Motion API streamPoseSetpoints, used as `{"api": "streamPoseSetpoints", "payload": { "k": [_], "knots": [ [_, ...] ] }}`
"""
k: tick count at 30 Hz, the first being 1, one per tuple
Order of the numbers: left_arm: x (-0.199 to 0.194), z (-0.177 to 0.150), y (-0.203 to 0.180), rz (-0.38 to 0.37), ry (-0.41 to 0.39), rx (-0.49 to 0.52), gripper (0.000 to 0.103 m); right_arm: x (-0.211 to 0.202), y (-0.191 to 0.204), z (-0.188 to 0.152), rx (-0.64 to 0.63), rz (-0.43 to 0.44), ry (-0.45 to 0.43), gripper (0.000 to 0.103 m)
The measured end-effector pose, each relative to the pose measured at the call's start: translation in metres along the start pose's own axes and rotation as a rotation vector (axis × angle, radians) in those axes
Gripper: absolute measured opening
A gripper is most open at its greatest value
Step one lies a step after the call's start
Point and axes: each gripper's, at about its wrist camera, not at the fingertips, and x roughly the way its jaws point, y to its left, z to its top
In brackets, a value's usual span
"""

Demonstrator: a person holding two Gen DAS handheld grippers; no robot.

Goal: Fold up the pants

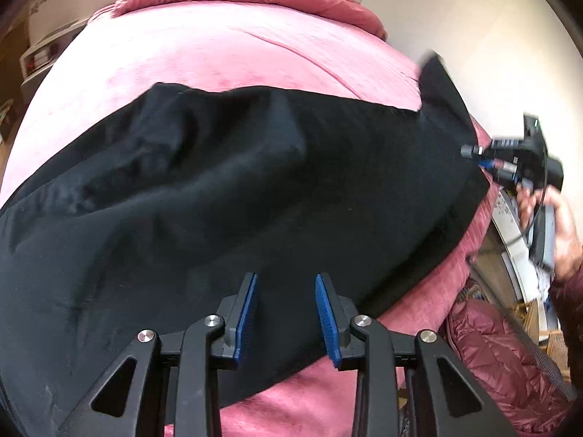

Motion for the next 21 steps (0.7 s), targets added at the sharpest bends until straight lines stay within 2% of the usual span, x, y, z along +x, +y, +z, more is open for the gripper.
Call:
{"api": "streamPoseSetpoints", "payload": {
  "k": [4, 5, 8, 11, 14, 18, 19, 20, 21],
  "knots": [
    [0.004, 0.0, -0.013, 0.01, 0.025, 0.063, 0.035, 0.009, -0.031, -0.02, 0.052, 0.028, 0.028, 0.008],
    [0.006, 0.0, -0.016, 0.009, 0.032, 0.076, 0.036, 0.011, -0.035, -0.02, 0.048, 0.037, 0.027, 0.012],
    [0.01, -0.002, -0.021, 0.022, 0.049, 0.08, 0.036, 0.017, -0.042, -0.011, 0.06, 0.05, 0.006, 0.015],
    [0.016, -0.003, -0.024, 0.025, 0.057, 0.068, 0.036, 0.015, -0.054, 0.003, 0.099, 0.044, -0.036, 0.029],
    [0.016, -0.004, -0.028, 0.033, 0.054, 0.084, 0.036, 0.011, -0.073, 0.02, 0.161, 0.038, -0.074, 0.036],
    [0.021, -0.004, -0.04, 0.045, 0.06, 0.121, 0.037, 0.01, -0.092, 0.049, 0.216, 0.002, -0.115, 0.036],
    [0.022, -0.004, -0.042, 0.042, 0.062, 0.122, 0.037, 0.009, -0.093, 0.056, 0.211, -0.013, -0.125, 0.028],
    [0.025, -0.004, -0.046, 0.038, 0.06, 0.118, 0.037, 0.008, -0.09, 0.067, 0.198, -0.021, -0.131, 0.01],
    [0.025, -0.004, -0.046, 0.033, 0.06, 0.111, 0.037, 0.0, -0.091, 0.07, 0.184, -0.026, -0.135, 0.008]
  ]
}}
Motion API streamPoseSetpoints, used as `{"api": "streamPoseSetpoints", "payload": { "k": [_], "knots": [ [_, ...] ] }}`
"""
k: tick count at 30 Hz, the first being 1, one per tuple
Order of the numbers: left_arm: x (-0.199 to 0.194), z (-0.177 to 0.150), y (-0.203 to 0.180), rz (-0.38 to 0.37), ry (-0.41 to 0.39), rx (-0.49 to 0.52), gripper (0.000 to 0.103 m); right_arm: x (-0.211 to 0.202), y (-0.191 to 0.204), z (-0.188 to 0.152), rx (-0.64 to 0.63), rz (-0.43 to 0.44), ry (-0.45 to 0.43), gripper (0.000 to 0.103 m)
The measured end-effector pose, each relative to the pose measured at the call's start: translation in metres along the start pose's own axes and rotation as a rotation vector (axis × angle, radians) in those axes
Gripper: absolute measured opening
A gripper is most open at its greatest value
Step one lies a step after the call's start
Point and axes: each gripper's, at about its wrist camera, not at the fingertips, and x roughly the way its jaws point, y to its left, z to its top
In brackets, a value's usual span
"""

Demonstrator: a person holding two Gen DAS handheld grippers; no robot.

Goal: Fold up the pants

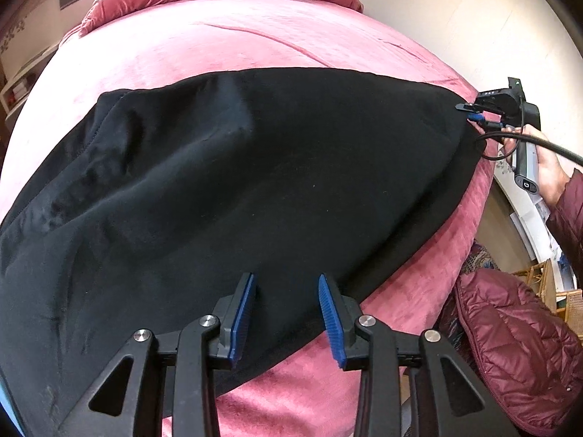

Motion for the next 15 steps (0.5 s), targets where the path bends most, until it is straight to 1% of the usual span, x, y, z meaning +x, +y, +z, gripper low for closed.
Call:
{"api": "streamPoseSetpoints", "payload": {
  "k": [3, 4, 6, 8, 10, 12, 14, 15],
  "knots": [
    [-0.002, 0.0, 0.003, -0.02, -0.005, -0.021, 0.037, -0.018, 0.016, 0.011, -0.085, 0.02, -0.029, 0.008],
    [-0.003, 0.0, 0.004, -0.024, -0.006, -0.026, 0.037, -0.03, 0.021, 0.013, -0.11, 0.04, -0.044, 0.008],
    [-0.008, -0.001, 0.011, -0.034, -0.011, -0.041, 0.037, -0.05, 0.027, 0.01, -0.126, 0.069, -0.066, 0.008],
    [-0.011, -0.003, 0.014, -0.043, -0.016, -0.048, 0.037, -0.072, 0.017, 0.004, -0.133, 0.079, -0.075, 0.008],
    [-0.013, -0.006, 0.016, -0.049, -0.02, -0.051, 0.037, -0.069, 0.01, 0.001, -0.128, 0.048, -0.056, 0.008],
    [-0.016, -0.007, 0.018, -0.052, -0.016, -0.047, 0.037, -0.057, -0.014, -0.006, -0.079, 0.003, -0.007, 0.008],
    [-0.018, -0.01, 0.018, -0.049, -0.012, -0.038, 0.037, -0.048, -0.036, -0.018, -0.028, -0.028, 0.024, 0.008],
    [-0.022, -0.008, 0.023, -0.052, -0.013, -0.035, 0.037, -0.041, -0.044, -0.019, -0.021, -0.036, 0.029, 0.008]
  ]
}}
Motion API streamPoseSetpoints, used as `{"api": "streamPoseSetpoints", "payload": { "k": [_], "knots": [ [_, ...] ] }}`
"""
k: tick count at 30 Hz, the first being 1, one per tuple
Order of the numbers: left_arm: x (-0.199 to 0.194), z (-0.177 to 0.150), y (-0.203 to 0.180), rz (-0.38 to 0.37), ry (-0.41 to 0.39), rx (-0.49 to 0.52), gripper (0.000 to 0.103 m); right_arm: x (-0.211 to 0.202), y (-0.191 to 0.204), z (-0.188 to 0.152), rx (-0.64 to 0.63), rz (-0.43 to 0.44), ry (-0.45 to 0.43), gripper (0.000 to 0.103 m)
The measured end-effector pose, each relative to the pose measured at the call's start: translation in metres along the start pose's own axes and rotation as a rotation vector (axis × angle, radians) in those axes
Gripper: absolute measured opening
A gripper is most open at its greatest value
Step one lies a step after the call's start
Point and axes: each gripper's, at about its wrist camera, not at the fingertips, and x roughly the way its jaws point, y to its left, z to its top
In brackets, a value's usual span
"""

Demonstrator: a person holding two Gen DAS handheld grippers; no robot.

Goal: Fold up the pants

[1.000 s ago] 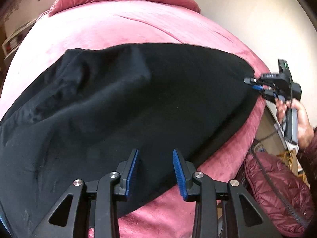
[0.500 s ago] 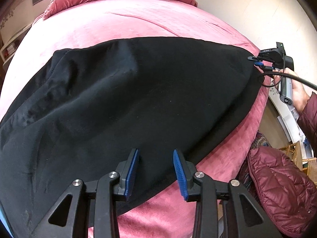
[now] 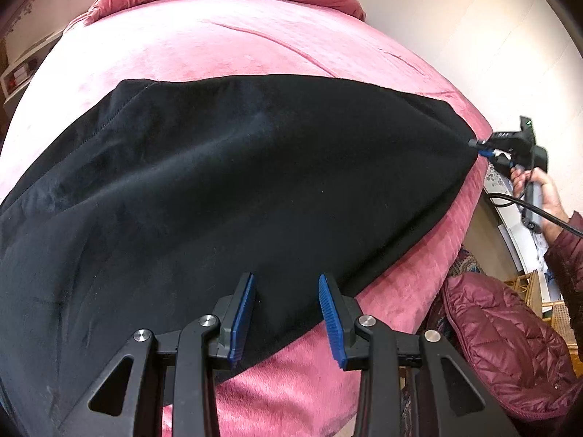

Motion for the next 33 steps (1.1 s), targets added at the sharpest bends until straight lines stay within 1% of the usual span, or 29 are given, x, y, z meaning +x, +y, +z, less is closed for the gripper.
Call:
{"api": "streamPoseSetpoints", "payload": {
  "k": [3, 7, 8, 10, 11, 13, 15, 16, 17, 18, 20, 21, 22, 23, 24, 25, 27, 29, 31, 32, 33],
  "knots": [
    [-0.005, 0.0, -0.001, -0.006, -0.007, 0.012, 0.037, 0.009, -0.012, -0.008, 0.011, -0.048, 0.01, 0.008],
    [-0.011, 0.002, 0.0, -0.008, -0.02, -0.002, 0.037, 0.002, -0.023, -0.008, 0.05, -0.06, -0.022, 0.007],
    [-0.012, 0.002, 0.001, -0.01, -0.023, -0.003, 0.037, 0.001, -0.025, -0.008, 0.052, -0.057, -0.018, 0.007],
    [-0.012, 0.001, 0.003, -0.006, -0.02, 0.003, 0.037, -0.002, -0.026, -0.007, 0.053, -0.078, -0.013, 0.007],
    [-0.012, 0.0, 0.003, 0.003, -0.017, 0.009, 0.037, -0.003, -0.027, -0.006, 0.052, -0.074, -0.011, 0.008],
    [-0.011, -0.003, 0.003, 0.007, -0.015, 0.012, 0.037, -0.004, -0.029, -0.002, 0.066, -0.023, -0.008, 0.008],
    [-0.009, -0.007, 0.0, 0.017, -0.015, 0.026, 0.037, -0.006, -0.029, 0.001, 0.085, -0.011, -0.025, 0.012],
    [-0.008, -0.008, -0.002, 0.027, -0.015, 0.042, 0.037, -0.007, -0.028, 0.002, 0.086, -0.005, -0.028, 0.012],
    [-0.008, -0.009, -0.004, 0.038, -0.016, 0.062, 0.038, -0.007, -0.027, 0.003, 0.084, -0.011, -0.023, 0.012],
    [-0.007, -0.01, -0.007, 0.05, -0.016, 0.083, 0.045, -0.006, -0.026, 0.003, 0.081, -0.014, -0.015, 0.012],
    [-0.004, -0.011, -0.012, 0.053, -0.015, 0.114, 0.053, -0.003, -0.021, 0.0, 0.07, -0.001, 0.002, 0.012],
    [-0.003, -0.012, -0.017, 0.052, -0.021, 0.135, 0.054, -0.001, -0.02, 0.001, 0.066, 0.007, 0.007, 0.012],
    [-0.002, -0.012, -0.021, 0.053, -0.025, 0.154, 0.054, 0.0, -0.017, 0.003, 0.065, 0.018, 0.013, 0.016],
    [-0.001, -0.013, -0.025, 0.052, -0.027, 0.178, 0.057, 0.003, -0.017, 0.002, 0.07, 0.029, 0.023, 0.025],
    [0.0, -0.014, -0.03, 0.049, -0.026, 0.206, 0.062, 0.007, -0.018, 0.001, 0.075, 0.029, 0.028, 0.028],
    [0.004, -0.015, -0.036, 0.056, -0.02, 0.243, 0.063, 0.011, -0.017, 0.0, 0.076, 0.03, 0.031, 0.028],
    [0.011, -0.015, -0.041, 0.088, -0.011, 0.276, 0.063, 0.02, -0.012, 0.002, 0.063, 0.013, 0.036, 0.028],
    [0.017, -0.012, -0.043, 0.09, -0.002, 0.288, 0.062, 0.023, -0.007, 0.004, 0.047, -0.002, 0.039, 0.027],
    [0.02, -0.01, -0.044, 0.084, -0.004, 0.281, 0.061, 0.023, 0.0, 0.007, 0.026, -0.012, 0.036, 0.02],
    [0.019, -0.009, -0.044, 0.08, -0.005, 0.275, 0.056, 0.022, 0.003, 0.008, 0.007, -0.019, 0.033, 0.015],
    [0.02, -0.007, -0.042, 0.076, -0.004, 0.267, 0.047, 0.021, 0.006, 0.009, -0.008, -0.025, 0.03, 0.014]
  ]
}}
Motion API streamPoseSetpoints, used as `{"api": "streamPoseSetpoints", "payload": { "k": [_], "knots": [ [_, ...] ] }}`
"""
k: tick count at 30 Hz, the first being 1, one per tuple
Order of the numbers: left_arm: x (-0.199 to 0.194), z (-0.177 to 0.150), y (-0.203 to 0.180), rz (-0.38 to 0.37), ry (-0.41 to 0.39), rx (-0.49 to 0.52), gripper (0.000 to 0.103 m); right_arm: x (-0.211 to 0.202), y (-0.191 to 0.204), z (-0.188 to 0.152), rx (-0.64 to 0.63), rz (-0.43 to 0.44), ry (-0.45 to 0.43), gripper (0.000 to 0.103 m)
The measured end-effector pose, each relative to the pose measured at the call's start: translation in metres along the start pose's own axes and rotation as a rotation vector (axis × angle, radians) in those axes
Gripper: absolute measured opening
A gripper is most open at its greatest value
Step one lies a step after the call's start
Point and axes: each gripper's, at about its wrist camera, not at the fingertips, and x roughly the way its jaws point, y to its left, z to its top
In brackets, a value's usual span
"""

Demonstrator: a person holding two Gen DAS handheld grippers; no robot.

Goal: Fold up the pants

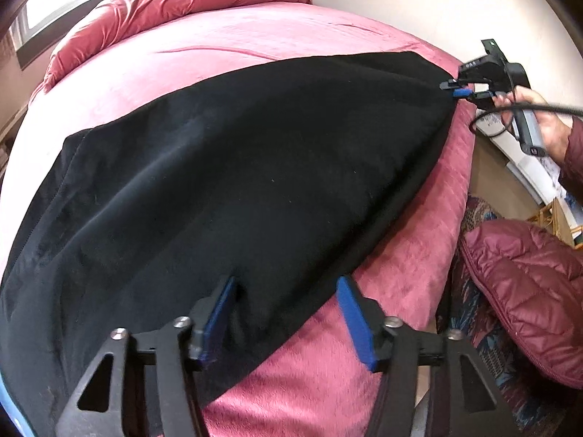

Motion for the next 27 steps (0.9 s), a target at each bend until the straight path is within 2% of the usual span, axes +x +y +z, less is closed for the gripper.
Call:
{"api": "streamPoseSetpoints", "payload": {
  "k": [2, 3, 5, 8, 9, 10, 11, 12, 15, 17, 20, 24, 27],
  "knots": [
    [0.0, 0.0, 0.004, -0.018, 0.002, -0.01, 0.041, -0.003, 0.003, 0.003, -0.023, -0.037, -0.014, 0.008],
    [0.0, 0.0, 0.006, -0.022, 0.0, -0.013, 0.036, -0.006, 0.002, 0.003, -0.031, -0.043, -0.019, 0.007],
    [-0.003, -0.001, 0.013, -0.027, -0.003, -0.026, 0.033, -0.003, 0.001, 0.0, -0.037, -0.072, -0.002, 0.007],
    [-0.006, -0.002, 0.021, -0.045, -0.011, -0.064, 0.033, 0.002, -0.003, -0.005, -0.008, -0.022, 0.032, 0.012],
    [-0.006, -0.003, 0.022, -0.042, -0.016, -0.07, 0.033, 0.001, -0.006, -0.008, 0.02, -0.008, 0.041, 0.022],
    [-0.007, -0.004, 0.022, -0.043, -0.02, -0.072, 0.033, -0.002, -0.007, -0.012, 0.039, 0.029, 0.046, 0.046],
    [-0.007, -0.004, 0.023, -0.043, -0.021, -0.072, 0.033, -0.007, -0.005, -0.019, 0.035, 0.073, 0.051, 0.057],
    [-0.007, -0.004, 0.022, -0.043, -0.023, -0.071, 0.033, -0.011, -0.001, -0.028, 0.013, 0.092, 0.06, 0.061],
    [-0.009, -0.01, 0.023, -0.051, -0.032, -0.072, 0.028, -0.015, 0.017, -0.058, -0.047, 0.172, 0.129, 0.061],
    [-0.011, -0.012, 0.023, -0.051, -0.037, -0.072, 0.026, -0.011, 0.033, -0.083, -0.085, 0.249, 0.205, 0.057],
    [-0.013, -0.013, 0.026, -0.059, -0.044, -0.082, 0.023, 0.0, 0.059, -0.117, -0.138, 0.315, 0.292, 0.049],
    [-0.017, -0.016, 0.027, -0.071, -0.055, -0.086, 0.016, 0.02, 0.082, -0.143, -0.167, 0.332, 0.358, 0.04],
    [-0.02, -0.018, 0.033, -0.092, -0.062, -0.107, 0.011, 0.028, 0.089, -0.149, -0.169, 0.325, 0.364, 0.027]
  ]
}}
